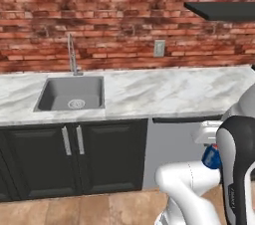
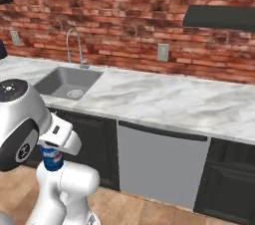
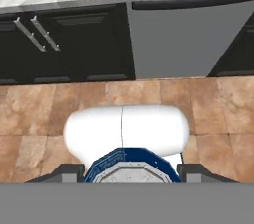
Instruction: Four empty soda cans are scattered around the kitchen. Gather all the cans and cluster them next to the stove for recycling.
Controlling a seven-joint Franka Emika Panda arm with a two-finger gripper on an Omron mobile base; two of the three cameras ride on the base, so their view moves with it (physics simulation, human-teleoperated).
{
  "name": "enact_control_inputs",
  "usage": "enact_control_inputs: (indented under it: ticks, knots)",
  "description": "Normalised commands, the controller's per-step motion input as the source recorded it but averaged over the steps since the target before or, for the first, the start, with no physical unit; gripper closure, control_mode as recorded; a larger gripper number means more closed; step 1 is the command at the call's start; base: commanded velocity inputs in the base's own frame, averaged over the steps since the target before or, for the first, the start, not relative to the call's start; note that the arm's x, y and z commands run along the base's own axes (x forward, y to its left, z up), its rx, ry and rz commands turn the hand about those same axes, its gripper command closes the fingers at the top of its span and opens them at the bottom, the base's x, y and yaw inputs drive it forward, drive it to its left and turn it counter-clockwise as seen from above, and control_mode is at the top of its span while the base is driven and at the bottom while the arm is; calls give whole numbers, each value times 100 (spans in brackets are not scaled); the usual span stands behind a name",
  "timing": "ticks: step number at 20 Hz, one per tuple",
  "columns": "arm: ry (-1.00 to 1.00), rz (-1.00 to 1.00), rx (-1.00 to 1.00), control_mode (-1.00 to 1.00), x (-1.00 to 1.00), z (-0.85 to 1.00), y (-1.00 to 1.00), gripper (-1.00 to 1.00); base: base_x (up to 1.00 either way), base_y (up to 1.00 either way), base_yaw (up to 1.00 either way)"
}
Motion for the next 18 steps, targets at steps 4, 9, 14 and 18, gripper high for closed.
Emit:
enact_control_inputs:
  ticks: [4, 9, 14, 18]
  knots:
    - [0, 0, 0, 100, 0, 0, 0, 100, -18, 89, 31]
    - [0, 0, 0, 100, 0, 0, 0, 100, -7, 67, 33]
    - [0, 0, 0, 100, 0, 0, 0, 100, -5, 46, 35]
    - [0, 0, 0, 100, 0, 0, 0, 100, -13, 41, 36]
